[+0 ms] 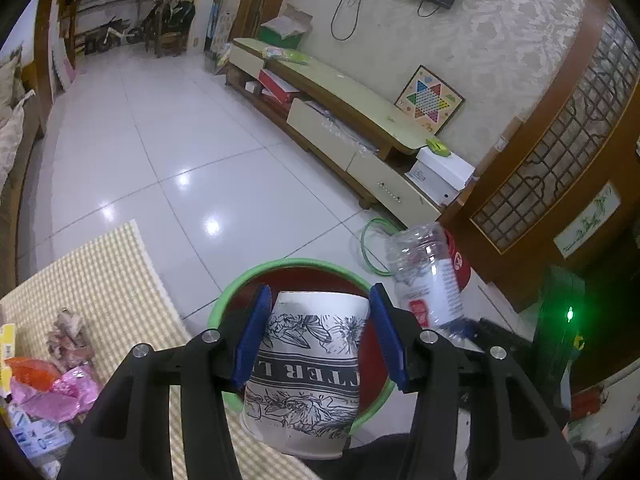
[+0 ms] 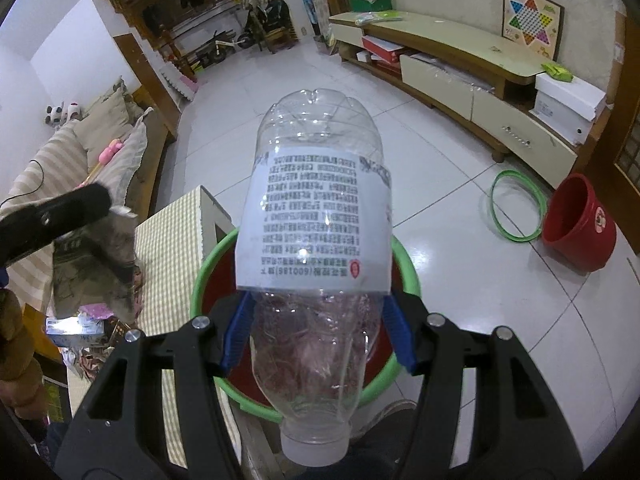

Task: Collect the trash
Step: 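Carry the cup and bottle over the bin and release both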

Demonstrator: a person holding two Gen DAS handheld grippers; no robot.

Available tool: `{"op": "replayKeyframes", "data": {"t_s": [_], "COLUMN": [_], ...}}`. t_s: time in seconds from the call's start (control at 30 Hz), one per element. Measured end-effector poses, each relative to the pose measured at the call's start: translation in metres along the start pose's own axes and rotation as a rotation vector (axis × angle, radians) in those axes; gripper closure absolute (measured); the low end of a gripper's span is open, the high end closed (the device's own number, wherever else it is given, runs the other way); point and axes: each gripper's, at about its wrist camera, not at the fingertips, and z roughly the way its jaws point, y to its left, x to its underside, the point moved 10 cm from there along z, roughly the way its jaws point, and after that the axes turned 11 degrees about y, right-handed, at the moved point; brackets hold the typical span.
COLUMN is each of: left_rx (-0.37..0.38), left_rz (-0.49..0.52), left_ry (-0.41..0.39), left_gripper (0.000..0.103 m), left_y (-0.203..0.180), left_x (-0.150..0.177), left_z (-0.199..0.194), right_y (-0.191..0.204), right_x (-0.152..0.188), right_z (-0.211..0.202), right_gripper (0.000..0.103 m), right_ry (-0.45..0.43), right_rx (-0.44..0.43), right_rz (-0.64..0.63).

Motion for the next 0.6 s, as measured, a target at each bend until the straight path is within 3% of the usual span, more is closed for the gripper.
{"op": "replayKeyframes", "data": {"t_s": [0.5, 0.53, 0.6], "left_rx": [0.024, 0.023, 0.021], "left_rz": [-0.06, -0.062, -0.071], "left_ry": [0.026, 0.024, 0.014], "left_gripper": [0.053, 0.048, 0.025], "left_y": [0.012, 0.012, 0.013], "left_x": [-0.007, -0.007, -0.009], "left_z": [0.024, 0.024, 0.022], "right_y": [0.015, 0.015, 0.016], "right_x": [0.002, 0.002, 0.003], "right_z": [0.031, 0.032, 0.033], "right_gripper": [0.045, 0.044, 0.033], "right_ry": [0.047, 0.049, 0.051], "right_rx": [-0.019, -0.014, -0.013], "right_rz": [-0.036, -0.042, -0.046]}}
